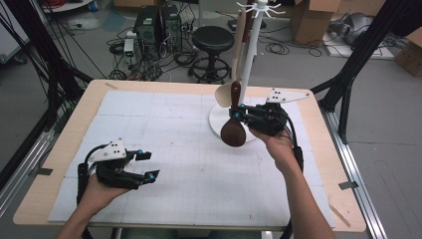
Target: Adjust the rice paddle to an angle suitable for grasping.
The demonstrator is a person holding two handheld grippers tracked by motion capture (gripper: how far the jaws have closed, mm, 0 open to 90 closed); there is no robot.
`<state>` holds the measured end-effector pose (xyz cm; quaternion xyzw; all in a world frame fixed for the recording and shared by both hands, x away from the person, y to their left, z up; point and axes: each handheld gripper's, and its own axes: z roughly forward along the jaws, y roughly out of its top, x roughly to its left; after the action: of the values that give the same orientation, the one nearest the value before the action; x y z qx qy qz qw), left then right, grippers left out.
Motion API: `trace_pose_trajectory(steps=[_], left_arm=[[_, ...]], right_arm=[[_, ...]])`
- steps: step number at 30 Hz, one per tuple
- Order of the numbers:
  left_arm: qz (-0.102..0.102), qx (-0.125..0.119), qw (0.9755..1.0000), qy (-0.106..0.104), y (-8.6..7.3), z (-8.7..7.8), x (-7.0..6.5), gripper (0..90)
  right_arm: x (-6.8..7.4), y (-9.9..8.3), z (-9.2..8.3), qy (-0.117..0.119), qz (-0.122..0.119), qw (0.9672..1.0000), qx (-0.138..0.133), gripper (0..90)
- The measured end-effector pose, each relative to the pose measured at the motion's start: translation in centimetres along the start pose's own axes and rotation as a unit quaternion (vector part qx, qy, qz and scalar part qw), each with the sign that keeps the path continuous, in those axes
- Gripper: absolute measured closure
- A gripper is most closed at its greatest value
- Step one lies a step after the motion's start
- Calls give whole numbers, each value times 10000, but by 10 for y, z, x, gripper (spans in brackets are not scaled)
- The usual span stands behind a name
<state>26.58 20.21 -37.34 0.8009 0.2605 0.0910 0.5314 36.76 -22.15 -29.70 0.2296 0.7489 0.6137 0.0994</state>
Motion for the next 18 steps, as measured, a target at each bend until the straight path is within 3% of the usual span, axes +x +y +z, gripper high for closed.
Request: trace_pose_trajectory(steps=[10, 18], left_arm=[[-60, 14, 9999, 148, -4, -6, 4, 203], [-77, -26, 9998, 181, -5, -10, 6, 195]], right_arm=[[-9, 25, -11, -145, -68, 9998, -116, 778], [-12, 44, -13, -184, -169, 9996, -133, 778]])
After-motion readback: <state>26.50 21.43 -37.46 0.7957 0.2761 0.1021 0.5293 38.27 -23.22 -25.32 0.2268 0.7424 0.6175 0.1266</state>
